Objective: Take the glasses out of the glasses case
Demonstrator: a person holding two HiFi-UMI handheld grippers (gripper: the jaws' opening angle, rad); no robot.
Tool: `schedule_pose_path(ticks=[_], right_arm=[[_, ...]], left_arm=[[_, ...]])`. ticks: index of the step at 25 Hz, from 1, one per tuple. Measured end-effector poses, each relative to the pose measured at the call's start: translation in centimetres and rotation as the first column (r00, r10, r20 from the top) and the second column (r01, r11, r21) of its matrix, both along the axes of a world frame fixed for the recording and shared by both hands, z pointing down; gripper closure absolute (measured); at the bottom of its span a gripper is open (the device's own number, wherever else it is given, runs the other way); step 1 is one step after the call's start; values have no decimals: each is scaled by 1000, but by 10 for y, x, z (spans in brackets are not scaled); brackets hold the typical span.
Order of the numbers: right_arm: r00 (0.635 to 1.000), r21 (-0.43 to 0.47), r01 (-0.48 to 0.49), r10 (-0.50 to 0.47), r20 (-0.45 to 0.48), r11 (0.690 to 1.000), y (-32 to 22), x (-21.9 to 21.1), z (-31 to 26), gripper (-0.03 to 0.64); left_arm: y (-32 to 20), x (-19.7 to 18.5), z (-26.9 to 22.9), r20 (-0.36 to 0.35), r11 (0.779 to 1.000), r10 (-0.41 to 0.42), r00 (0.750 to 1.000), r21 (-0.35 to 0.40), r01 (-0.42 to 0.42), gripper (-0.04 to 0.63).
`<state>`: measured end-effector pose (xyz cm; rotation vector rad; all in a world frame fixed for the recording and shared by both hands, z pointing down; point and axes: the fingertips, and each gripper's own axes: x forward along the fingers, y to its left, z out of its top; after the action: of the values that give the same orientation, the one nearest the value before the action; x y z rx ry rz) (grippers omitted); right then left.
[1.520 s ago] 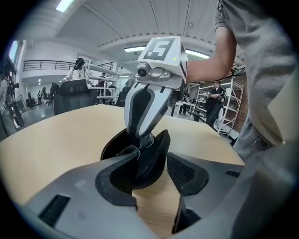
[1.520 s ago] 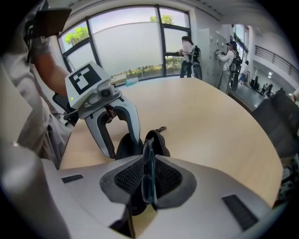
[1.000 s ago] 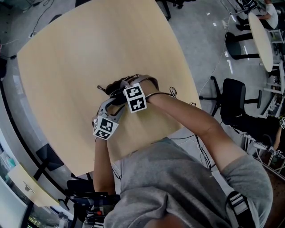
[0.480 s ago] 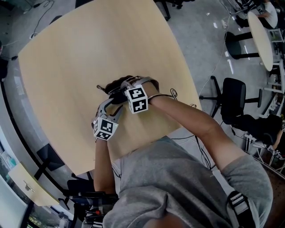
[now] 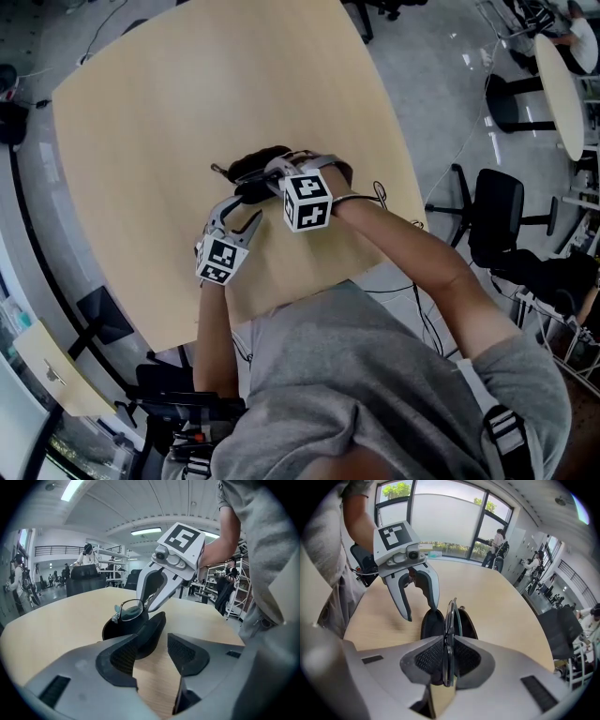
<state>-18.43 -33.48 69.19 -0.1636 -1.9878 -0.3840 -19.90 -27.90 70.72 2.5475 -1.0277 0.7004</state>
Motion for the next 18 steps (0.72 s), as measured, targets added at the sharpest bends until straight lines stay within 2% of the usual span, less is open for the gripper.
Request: schedule_pose_path(ticks=[9,14,18], right_arm=[[998,34,-57,55,42,998,-3,28,-28,551],[992,57,-121,118,42,991,-16,78,-44,550],[983,59,-183,181,36,981,-28,96,-41,550]], left_arm=[[9,-6,-24,-49,996,-82,995,21,83,394],[8,15,-42,-72,993,-108,992,34,110,393],[11,6,-44,-58,992,-116,992,35,118,394]])
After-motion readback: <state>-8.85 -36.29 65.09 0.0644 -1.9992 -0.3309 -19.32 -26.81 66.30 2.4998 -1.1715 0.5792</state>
